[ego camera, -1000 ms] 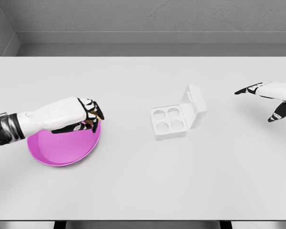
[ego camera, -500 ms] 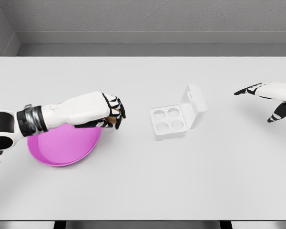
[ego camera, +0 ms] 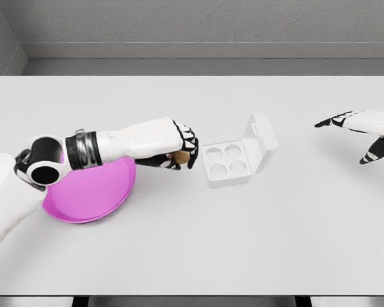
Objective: Pack egg into the box and close the box lid
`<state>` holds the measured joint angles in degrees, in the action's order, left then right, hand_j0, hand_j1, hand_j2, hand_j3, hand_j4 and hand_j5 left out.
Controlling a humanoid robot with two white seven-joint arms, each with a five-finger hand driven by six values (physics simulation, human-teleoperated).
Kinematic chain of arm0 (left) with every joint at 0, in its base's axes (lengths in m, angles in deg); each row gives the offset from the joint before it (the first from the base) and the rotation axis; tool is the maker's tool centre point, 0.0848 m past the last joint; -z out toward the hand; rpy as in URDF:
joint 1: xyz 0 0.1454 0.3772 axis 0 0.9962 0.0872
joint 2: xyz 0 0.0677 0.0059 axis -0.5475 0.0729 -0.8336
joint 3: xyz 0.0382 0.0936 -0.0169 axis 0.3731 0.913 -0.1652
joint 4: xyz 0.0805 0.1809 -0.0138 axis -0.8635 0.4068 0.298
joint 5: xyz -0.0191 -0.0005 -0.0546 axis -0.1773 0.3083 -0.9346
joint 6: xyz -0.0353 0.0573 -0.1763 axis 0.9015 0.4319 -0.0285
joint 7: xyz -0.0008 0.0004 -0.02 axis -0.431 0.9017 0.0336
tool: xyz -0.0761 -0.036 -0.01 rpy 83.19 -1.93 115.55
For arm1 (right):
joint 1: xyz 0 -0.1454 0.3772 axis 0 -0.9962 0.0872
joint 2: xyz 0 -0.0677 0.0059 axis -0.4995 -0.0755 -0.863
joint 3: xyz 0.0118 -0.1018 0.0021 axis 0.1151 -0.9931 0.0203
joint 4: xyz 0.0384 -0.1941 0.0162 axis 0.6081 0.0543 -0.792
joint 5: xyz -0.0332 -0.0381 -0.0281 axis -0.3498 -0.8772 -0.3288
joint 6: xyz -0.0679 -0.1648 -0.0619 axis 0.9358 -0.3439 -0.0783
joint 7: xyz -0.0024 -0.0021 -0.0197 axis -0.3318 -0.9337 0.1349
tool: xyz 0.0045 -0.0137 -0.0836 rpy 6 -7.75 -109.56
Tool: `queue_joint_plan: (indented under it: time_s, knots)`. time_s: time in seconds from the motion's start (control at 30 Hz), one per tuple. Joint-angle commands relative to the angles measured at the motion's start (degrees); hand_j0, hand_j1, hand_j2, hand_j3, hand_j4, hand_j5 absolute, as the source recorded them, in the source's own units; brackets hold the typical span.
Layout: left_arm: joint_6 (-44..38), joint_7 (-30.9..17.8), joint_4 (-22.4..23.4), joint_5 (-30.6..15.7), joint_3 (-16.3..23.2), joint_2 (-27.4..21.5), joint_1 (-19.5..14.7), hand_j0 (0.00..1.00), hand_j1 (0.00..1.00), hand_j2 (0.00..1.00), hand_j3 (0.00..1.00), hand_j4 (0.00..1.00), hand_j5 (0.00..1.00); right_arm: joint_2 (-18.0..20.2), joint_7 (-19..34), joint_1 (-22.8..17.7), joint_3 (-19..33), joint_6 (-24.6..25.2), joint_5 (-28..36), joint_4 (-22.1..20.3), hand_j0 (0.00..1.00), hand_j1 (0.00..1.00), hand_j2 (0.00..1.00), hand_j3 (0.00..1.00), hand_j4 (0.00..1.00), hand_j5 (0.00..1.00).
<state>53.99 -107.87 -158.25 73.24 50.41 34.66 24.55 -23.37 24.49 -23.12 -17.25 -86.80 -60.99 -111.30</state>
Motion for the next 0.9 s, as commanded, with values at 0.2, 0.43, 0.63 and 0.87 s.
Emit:
queue_joint_plan:
  time_s: [0.2,0.43,0.63,0.87]
  knots:
    - [-0.14,-0.84,3.55,-1.23,0.61,4.25,-0.62,0.33,0.33,0.33,0.33,0.33,0.33,0.24,-0.02,0.0,0.03,0.1,0.23,-0.01,1.0,1.0,1.0,1.0,1.0,1.0]
    - [-0.14,1.26,8.56,-6.5,0.61,8.21,-2.02,0.33,0.33,0.33,0.33,0.33,0.33,0.24,-0.02,-0.09,0.03,0.1,0.23,-0.01,1.0,1.0,1.0,1.0,1.0,1.0]
    - [-0.14,1.97,12.42,-17.57,5.18,9.18,-4.57,0.34,0.34,0.34,0.34,0.34,0.34,0.24,-0.02,-0.09,0.03,0.1,0.23,-0.01,1.0,1.0,1.0,1.0,1.0,1.0]
    - [-0.14,1.71,13.3,-20.3,6.76,10.05,-4.57,0.33,0.33,0.33,0.33,0.33,0.33,0.16,-0.02,-0.18,0.21,0.1,0.23,0.08,1.0,1.0,1.0,1.0,1.0,1.0]
